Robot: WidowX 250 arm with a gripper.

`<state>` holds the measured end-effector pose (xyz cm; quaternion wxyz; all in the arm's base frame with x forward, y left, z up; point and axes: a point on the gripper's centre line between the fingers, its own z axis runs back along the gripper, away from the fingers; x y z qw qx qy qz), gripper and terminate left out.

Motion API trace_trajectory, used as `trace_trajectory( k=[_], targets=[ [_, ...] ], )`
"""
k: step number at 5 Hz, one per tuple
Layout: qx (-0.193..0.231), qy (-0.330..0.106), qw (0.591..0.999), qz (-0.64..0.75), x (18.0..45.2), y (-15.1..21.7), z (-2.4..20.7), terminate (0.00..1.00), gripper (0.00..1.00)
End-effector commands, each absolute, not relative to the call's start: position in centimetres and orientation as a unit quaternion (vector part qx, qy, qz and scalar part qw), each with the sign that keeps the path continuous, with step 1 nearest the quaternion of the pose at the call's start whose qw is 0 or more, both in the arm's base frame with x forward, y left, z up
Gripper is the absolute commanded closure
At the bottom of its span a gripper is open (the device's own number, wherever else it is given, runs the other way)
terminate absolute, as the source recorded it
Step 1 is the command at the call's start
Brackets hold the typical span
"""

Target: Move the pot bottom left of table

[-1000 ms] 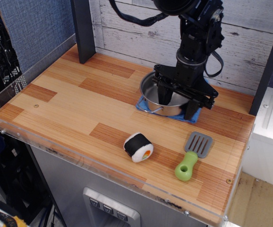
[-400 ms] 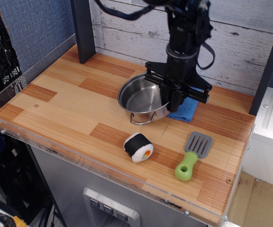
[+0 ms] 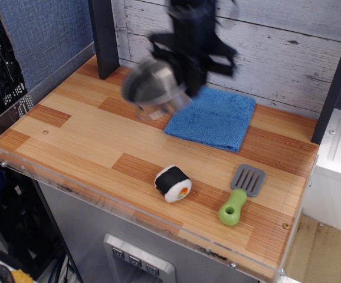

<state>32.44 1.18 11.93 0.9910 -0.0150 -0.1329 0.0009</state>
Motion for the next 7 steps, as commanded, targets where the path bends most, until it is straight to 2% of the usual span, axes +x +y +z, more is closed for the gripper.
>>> trace_trajectory(
  k=[1,2,3,4,7],
  targets=[
    [-0.022,-0.119,0.988,0.092,25.8,11.2,14.8,0.0,1.0],
    [-0.006,-0.087,0.99,0.11,22.4,16.0,12.6,0.0,1.0],
    [0.003,-0.066,0.991,0.115,21.1,17.8,10.3,0.0,1.0],
    [0.012,-0.058,0.991,0.116,21.6,18.5,8.5,0.0,1.0],
    [0.004,-0.097,0.991,0.097,28.3,13.9,9.7,0.0,1.0]
  ],
)
